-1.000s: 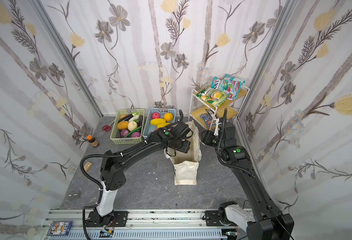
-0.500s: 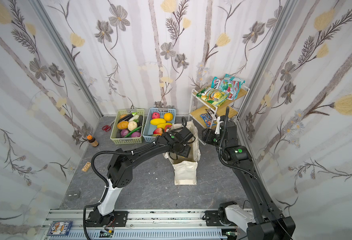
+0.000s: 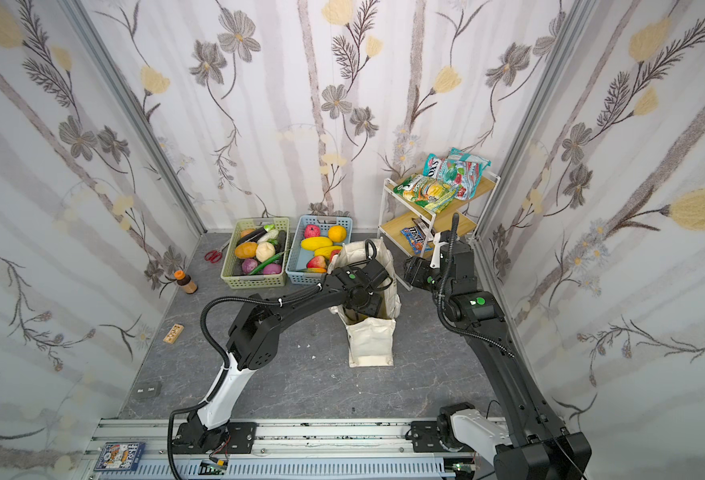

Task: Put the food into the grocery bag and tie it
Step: 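Carry the yellow pear over the tote bag and lower it inside with the left gripper, then open the left gripper to drop the pear into the bag and lift out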

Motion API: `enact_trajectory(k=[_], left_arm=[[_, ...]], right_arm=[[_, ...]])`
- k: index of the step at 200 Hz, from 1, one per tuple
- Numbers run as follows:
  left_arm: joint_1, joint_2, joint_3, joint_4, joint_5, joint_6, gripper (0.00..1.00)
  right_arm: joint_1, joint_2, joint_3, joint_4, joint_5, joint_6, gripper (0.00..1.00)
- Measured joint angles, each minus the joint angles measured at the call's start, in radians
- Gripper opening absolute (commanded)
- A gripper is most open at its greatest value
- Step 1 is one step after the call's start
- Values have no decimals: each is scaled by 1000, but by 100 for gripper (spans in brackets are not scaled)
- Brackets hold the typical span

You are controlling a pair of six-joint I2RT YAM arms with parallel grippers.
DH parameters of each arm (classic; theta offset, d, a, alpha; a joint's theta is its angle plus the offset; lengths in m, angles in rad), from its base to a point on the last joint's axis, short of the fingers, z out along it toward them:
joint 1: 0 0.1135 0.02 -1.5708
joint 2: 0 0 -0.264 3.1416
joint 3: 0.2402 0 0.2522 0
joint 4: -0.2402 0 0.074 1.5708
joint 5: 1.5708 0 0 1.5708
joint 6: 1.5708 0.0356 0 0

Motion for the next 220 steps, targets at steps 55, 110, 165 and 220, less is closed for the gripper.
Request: enact_trajectory(k=[55, 110, 165, 220], left_arm=[[10, 29, 0, 8, 21, -10, 71], [21, 64, 1, 14, 49, -14, 73], [31, 86, 1, 24, 84, -15, 79], [39, 86, 19, 21, 112, -17, 85]], right_arm=[[0, 0, 0, 0, 0, 0, 70], [0, 1, -1, 0, 0, 5, 70], [0, 11, 18, 0, 0, 9, 70], [1, 12, 35, -3, 0, 13, 70]])
